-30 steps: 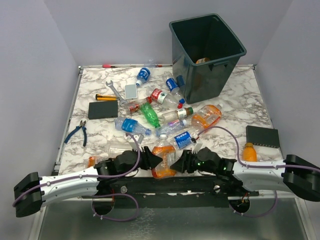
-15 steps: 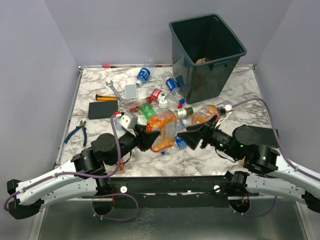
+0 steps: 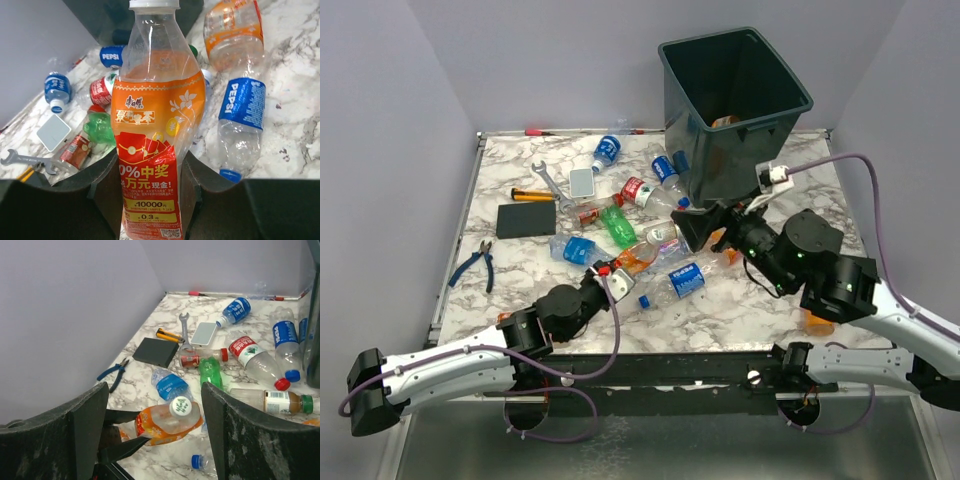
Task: Put the plastic bottles in the bin
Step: Place the plastic bottle in the trash bin.
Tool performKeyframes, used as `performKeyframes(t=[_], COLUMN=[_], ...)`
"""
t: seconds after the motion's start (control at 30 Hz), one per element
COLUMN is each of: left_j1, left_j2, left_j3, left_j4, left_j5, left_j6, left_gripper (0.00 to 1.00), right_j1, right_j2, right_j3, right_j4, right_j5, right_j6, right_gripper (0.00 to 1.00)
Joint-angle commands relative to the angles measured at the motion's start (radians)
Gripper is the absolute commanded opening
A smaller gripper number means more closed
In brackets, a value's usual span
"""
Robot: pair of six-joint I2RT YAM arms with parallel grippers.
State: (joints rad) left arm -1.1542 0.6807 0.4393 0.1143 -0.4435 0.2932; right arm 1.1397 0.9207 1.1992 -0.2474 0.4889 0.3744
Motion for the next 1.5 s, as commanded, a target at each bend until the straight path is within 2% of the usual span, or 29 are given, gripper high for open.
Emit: performKeyframes(t=[0.0,0.27,0.47,0.6,0.83,0.9,1.0,1.03,1.07,1.1,1.27,1.3,1.47], left_j1=[-0.001,0.000,-0.001,-0.001,-0.001,0.000,-0.001,-0.001,-0.001,-0.001,0.000,0.000,-0.001], left_j2=[-0.112,-0.174,-0.194,-0.190,-0.179,-0.178,-0.178,-0.179,-0.178,-0.178,-0.181,-0.185,-0.213], left_j3=[-0.072,-0.114,-0.120,-0.119,-0.117,-0.117,-0.119,-0.119,-0.119,-0.118,-0.110,-0.108,-0.100], left_j4=[0.239,0.237,0.226,0.225,0.224,0.222,0.222,0.221,0.220,0.220,0.217,0.217,0.219], left_j5=[-0.045,-0.002,-0.003,0.000,0.012,0.017,0.018,0.013,0.005,-0.003,-0.065,-0.082,-0.177], left_j6=[0.075,0.058,0.059,0.055,0.045,0.043,0.040,0.035,0.030,0.027,-0.002,-0.004,-0.010], left_gripper=[0.16,0.16,0.15,0.14,0.14,0.14,0.14,0.15,0.19,0.26,0.96,0.99,0.99], right_j1=[0.005,-0.024,-0.026,-0.026,-0.044,-0.050,-0.053,-0.054,-0.053,-0.054,-0.054,-0.054,-0.070], right_j2=[0.089,0.269,0.293,0.327,0.382,0.390,0.399,0.400,0.399,0.393,0.325,0.310,0.276], right_j3=[0.043,0.085,0.045,0.065,0.079,0.072,0.064,0.063,0.061,0.058,0.067,0.089,0.342], right_j4=[-0.099,-0.087,0.037,0.021,-0.002,0.010,0.029,0.029,0.028,0.028,0.006,-0.025,-0.173], right_j5=[0.062,-0.005,-0.064,-0.044,-0.022,-0.034,-0.060,-0.066,-0.065,-0.065,-0.046,-0.022,0.186], right_j6=[0.055,0.216,0.203,0.185,0.194,0.201,0.206,0.209,0.216,0.217,0.161,0.138,-0.086], right_gripper=[0.79,0.78,0.75,0.72,0.56,0.49,0.26,0.09,0.01,0.01,0.00,0.00,0.00])
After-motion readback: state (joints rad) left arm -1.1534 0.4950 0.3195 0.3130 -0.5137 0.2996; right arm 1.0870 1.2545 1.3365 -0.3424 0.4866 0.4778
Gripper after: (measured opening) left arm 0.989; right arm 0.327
